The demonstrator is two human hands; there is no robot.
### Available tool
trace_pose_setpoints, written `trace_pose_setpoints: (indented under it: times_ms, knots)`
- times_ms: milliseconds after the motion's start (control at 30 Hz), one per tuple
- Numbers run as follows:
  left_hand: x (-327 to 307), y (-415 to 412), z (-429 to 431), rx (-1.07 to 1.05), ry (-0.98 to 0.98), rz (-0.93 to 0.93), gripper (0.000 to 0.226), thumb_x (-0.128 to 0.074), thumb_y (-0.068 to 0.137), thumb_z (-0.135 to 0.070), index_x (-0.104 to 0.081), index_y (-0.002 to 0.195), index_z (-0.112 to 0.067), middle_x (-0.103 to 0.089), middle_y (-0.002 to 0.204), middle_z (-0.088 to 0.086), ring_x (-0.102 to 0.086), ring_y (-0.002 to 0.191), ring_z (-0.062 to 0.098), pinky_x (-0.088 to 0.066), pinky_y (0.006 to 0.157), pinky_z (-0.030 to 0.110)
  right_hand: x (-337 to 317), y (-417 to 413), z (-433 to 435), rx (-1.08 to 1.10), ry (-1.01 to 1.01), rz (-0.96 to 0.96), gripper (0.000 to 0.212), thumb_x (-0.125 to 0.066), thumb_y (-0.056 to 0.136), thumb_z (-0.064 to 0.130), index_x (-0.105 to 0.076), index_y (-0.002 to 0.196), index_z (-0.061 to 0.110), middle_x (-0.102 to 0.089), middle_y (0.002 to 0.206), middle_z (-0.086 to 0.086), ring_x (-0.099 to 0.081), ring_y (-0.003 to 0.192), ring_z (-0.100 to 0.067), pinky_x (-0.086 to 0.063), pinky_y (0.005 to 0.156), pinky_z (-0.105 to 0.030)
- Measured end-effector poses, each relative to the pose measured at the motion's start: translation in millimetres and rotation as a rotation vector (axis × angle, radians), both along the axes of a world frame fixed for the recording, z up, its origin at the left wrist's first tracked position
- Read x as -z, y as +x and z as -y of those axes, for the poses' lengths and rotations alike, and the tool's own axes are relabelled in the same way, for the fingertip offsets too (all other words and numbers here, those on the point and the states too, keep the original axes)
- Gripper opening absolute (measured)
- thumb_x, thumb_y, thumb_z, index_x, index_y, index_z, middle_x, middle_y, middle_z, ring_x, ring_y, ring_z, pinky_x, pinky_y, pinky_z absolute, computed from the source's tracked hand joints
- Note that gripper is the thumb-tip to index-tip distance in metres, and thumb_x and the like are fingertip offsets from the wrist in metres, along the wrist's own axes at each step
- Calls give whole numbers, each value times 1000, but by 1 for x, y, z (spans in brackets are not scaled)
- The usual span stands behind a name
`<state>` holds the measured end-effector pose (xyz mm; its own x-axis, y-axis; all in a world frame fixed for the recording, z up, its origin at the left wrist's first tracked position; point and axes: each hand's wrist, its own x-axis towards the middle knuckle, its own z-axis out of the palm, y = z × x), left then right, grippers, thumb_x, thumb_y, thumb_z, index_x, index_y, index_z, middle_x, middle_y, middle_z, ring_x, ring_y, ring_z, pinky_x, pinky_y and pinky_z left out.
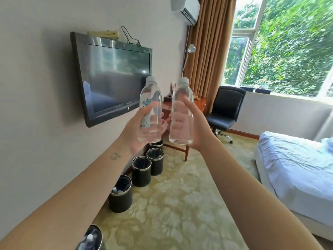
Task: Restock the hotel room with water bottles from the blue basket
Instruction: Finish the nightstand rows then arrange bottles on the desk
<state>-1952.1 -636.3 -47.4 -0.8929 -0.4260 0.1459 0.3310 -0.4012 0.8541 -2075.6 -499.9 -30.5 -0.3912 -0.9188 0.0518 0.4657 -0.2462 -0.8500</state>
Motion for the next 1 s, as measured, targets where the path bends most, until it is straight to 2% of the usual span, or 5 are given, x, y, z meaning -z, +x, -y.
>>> trace_pose_setpoints:
  times_ms: [100, 233, 400, 600, 1000]
  knots:
    - [0, -24, -22, 93, -10, 19, 52, -70, 83, -40, -58, 126, -12, -65, 97, 4, -62, 84, 17, -51, 75, 32, 2, -20, -29, 77, -11, -44, 20, -75, 80, 43, -73, 79, 23, -42, 80, 6, -37, 70, -9, -30, 68, -24]
    - [-7, -45, -46, 233, -29, -1, 35, -82, 67, -42, -75, 92, -18, -55, 88, 2, -49, 78, 15, -36, 76, 29, -5, -31, -54, 94, 10, -70, 30, -78, 74, 38, -54, 84, 22, -38, 81, -2, -37, 71, -14, -34, 66, -25]
    - [-9, -69, -48, 215, 87, -66, 32, -78, 71, -31, -77, 98, -15, -66, 96, 5, -61, 90, 18, -44, 95, 35, -7, -42, -65, 261, -29, -44, 51, -77, 77, 41, -60, 113, 9, -51, 89, -3, -49, 77, -15, -43, 71, -27]
    - [5, -91, -25, 178, 3, -68, 37, -68, 86, -32, -63, 121, -22, -72, 106, 2, -69, 95, 16, -57, 78, 31, 8, -52, -58, 436, -53, -15, 81, -73, 72, 58, -53, 136, 11, -73, 107, -8, -73, 92, -22, -58, 73, -35]
    - [27, -130, 36, 126, 82, -52, 68, -73, 75, -46, -52, 135, -23, -69, 113, 6, -71, 102, 26, -58, 75, 45, 43, -75, -8, 590, -38, 126, 102, -88, 36, 63, -64, 118, 6, -67, 97, -9, -65, 78, -19, -53, 68, -31]
